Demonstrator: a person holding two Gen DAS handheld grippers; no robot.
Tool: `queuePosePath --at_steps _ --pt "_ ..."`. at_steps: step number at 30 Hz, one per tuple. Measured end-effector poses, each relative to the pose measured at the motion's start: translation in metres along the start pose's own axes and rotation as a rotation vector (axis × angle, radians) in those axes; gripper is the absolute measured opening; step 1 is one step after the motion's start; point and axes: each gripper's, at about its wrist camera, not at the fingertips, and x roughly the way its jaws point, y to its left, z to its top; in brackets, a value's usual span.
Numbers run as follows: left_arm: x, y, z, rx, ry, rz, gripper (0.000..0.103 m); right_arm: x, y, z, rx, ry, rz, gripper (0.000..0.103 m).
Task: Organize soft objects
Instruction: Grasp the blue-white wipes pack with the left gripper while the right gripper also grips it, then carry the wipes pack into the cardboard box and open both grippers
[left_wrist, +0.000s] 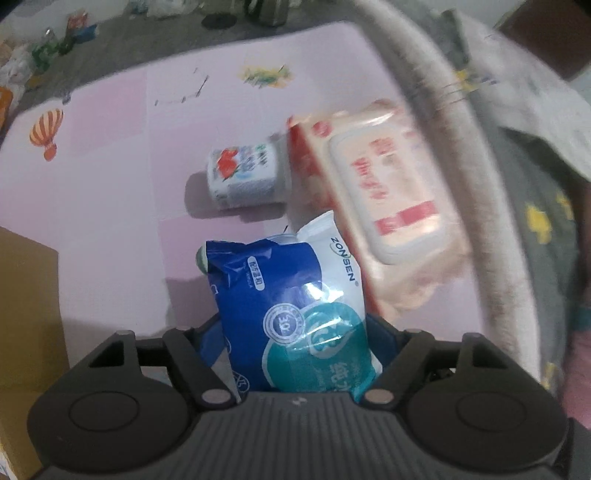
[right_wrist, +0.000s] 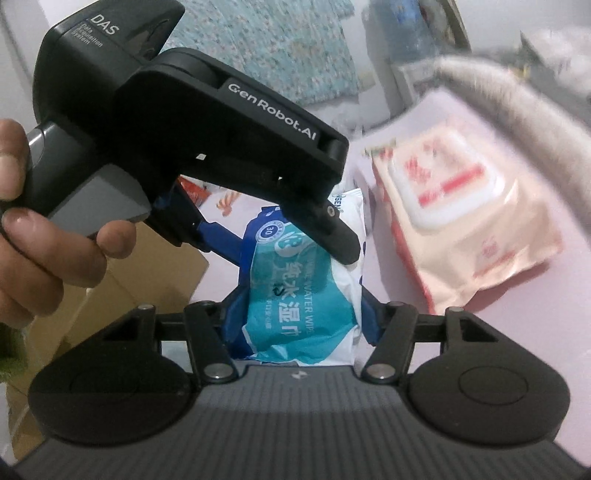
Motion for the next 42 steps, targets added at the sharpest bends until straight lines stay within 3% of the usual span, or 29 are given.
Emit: queuePosePath --at_steps 6,11,15,19,25,31,36,42 --pt "-0.068 -0.007 -0.030 0.021 -0.099 -0.074 0.078 -0.058 0.046 0.004 -0.113 -0.094 -0.039 0.059" --pt "-0.131 0.008 -0.068 -0.003 -0.203 -0.106 0.078 -0.101 0.102 0.007 -0.220 -0.157 -0.016 0.059" --pt "-0.187 0.046 -0.117 -0.068 -0.304 -0.112 0.078 -0.125 0.153 0.001 -0.325 -0.187 0.058 0.058" --pt "-0.223 0.097 -0.166 -0.179 -0.371 -0.088 0.078 -0.125 0.205 -0.007 -0.403 -0.155 0.189 0.058" --pt "-0.231 0.195 -0.235 -0.410 -0.412 -0.048 0.078 -0.078 0.276 -0.029 -0.489 0.041 0.393 0.058" --pt "-0.213 0.278 -0.291 -0.607 -0.421 -0.044 0.078 -0.017 0.344 -0.052 -0.577 0.302 0.511 0.057" --pt "-0.201 0.325 -0.327 -0.713 -0.429 -0.047 0.079 0.025 0.373 -0.069 -0.599 0.463 0.569 0.059" --pt "-0.191 0.350 -0.347 -0.765 -0.452 -0.089 0.081 0.075 0.378 -0.094 -0.481 0.703 0.515 0.064"
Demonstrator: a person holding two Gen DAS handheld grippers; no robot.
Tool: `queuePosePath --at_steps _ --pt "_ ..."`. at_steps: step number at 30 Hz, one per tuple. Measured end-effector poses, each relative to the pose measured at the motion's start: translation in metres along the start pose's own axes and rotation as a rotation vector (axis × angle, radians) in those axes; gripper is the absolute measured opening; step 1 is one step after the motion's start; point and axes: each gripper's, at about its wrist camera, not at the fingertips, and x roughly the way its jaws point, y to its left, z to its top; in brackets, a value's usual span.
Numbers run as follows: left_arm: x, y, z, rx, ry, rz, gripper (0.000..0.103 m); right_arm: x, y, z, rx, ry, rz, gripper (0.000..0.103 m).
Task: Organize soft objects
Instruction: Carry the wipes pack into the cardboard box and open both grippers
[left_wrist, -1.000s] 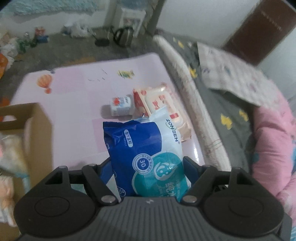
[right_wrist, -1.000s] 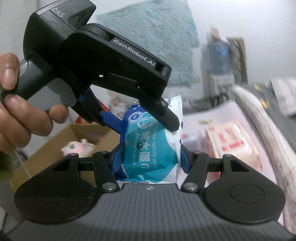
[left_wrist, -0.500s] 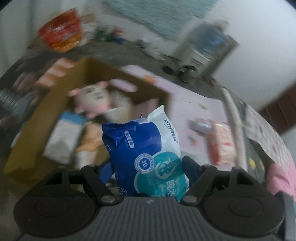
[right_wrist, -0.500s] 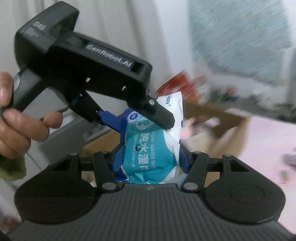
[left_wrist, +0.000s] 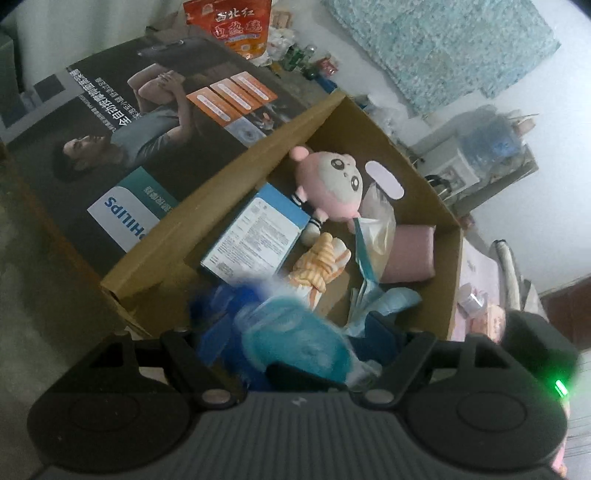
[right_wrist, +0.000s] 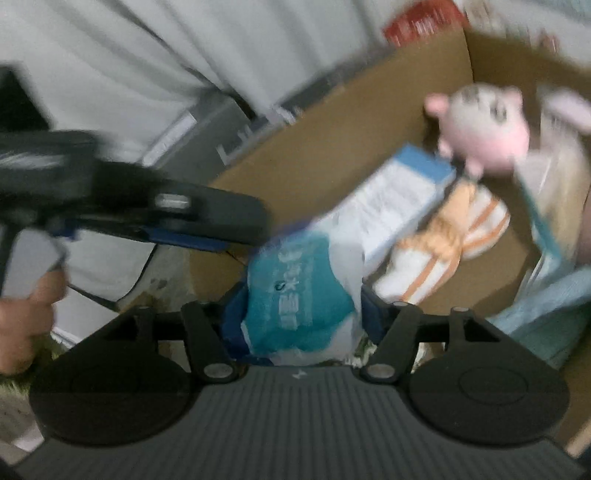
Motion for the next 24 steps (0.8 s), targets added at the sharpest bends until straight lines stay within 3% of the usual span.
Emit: queuePosePath --at_steps 4,9,14,18,24 --pt "-0.008 0.001 -0.002 0.034 -0.040 -0.010 0.081 0.015 -0.014 0.001 0.082 0.041 0.015 0.064" --pt "-0.021 -0.001 0.000 0.075 -0.087 -0.041 0.081 0.013 -0.035 0.003 0.186 0.007 0.044 0.063" --pt "-0.037 0.005 0.003 0.088 -0.159 -0.058 0.082 0.024 -0.041 0.006 0.171 0.068 -0.066 0.055" --pt "-0.045 0.016 0.006 0.070 -0.195 -0.055 0.082 0.044 -0.028 0.011 0.109 0.134 -0.097 0.047" --pt "-0.051 0.027 0.009 0.049 -0.209 -0.054 0.082 0.055 -0.012 0.024 0.085 0.132 -0.094 0.042"
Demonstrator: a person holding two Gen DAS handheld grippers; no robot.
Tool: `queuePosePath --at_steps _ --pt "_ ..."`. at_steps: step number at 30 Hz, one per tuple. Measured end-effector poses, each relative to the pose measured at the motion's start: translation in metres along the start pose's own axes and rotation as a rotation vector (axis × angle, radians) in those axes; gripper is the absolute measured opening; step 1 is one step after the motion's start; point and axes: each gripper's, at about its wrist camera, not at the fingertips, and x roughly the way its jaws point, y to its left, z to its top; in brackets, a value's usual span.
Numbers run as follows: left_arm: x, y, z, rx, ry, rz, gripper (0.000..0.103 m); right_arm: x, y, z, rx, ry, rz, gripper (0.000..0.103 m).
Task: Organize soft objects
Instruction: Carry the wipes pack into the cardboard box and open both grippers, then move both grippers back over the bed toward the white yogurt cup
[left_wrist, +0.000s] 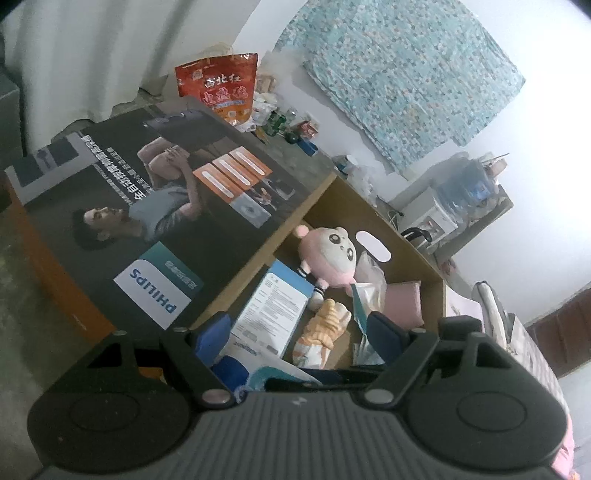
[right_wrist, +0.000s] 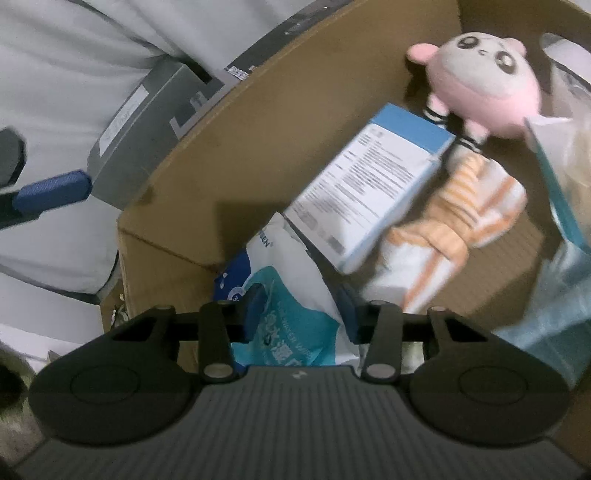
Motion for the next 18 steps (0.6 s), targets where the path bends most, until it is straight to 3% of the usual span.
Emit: queuePosePath --at_steps 8,12,18 --pt "-0.002 0.002 -0.001 0.007 0.002 0.000 0.082 -0.008 0.001 -0.001 0.019 -0.016 0.005 0.050" --pt "-0.004 -0.003 -0.003 0.034 -0.015 0.001 0.085 -0.033 -0.005 -0.007 0.019 -0.114 0.047 0.059" --pt "-0.002 -0.014 -0.007 0.062 -0.003 -0.007 0.085 -0.093 -0.020 -0.037 0.053 -0.255 0.065 0.059"
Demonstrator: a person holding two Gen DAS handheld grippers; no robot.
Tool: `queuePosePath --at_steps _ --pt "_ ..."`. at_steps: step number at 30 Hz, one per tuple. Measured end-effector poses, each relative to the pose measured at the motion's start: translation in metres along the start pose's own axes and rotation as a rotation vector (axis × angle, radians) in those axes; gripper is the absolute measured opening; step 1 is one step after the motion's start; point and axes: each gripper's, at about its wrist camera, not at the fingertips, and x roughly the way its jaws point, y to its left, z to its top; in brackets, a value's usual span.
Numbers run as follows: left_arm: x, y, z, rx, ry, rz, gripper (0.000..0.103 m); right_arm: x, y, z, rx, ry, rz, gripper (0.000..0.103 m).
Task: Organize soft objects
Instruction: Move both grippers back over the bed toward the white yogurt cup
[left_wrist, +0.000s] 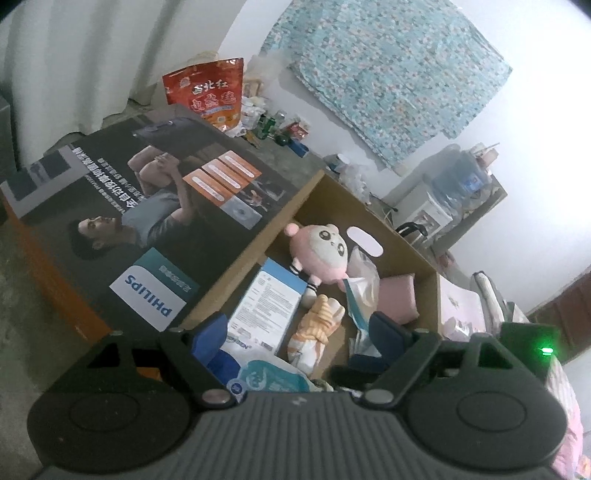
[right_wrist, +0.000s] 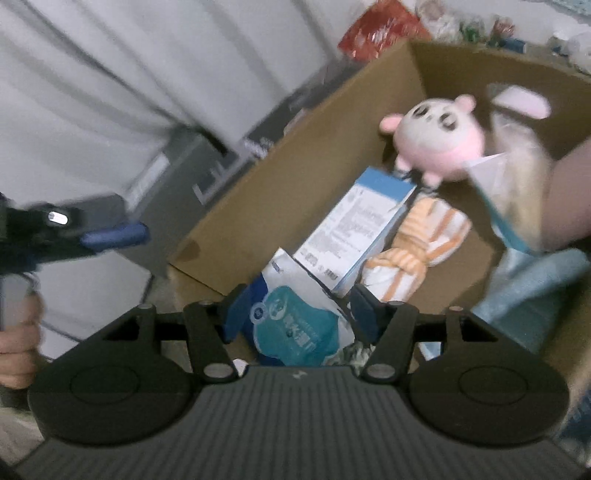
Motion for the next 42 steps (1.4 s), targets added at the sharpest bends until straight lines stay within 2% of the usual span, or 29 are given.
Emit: queuePosePath --at_steps 3,9,13,19,23,30,36,42 --pt "0.002 -0.008 -0.004 0.027 0.011 0.004 0.085 -0.040 -0.008 -0.010 0.028 -0.099 0.031 0.061" --pt "0.013 -0.041 -0.016 0.131 0.065 -0.007 0.088 -0.120 -0.028 -0.045 0.091 -0.296 0.027 0.073" --pt "0.025 -0.076 -0.024 0.229 0.111 -0.036 0.092 -0.175 -0.051 -0.077 0.145 -0.421 -0.043 0.081" --pt "0.056 -0.148 -0.034 0.386 0.211 -0.080 0.095 -0.231 -0.094 -0.133 0.231 -0.545 -0.191 0.082" --pt "0.084 -0.209 -0.041 0.516 0.268 -0.092 0.097 -0.240 -0.130 -0.163 0.302 -0.567 -0.250 0.082" --pt "0.149 -0.313 -0.053 0.678 0.351 -0.092 0.098 -0.228 -0.185 -0.180 0.350 -0.609 -0.295 0.082" --pt "0.230 -0.386 -0.063 0.701 0.409 -0.097 0.098 -0.202 -0.219 -0.179 0.388 -0.632 -0.239 0.082" --pt "0.325 -0.430 -0.073 0.691 0.442 -0.015 0.098 -0.202 -0.251 -0.182 0.439 -0.649 -0.200 0.082"
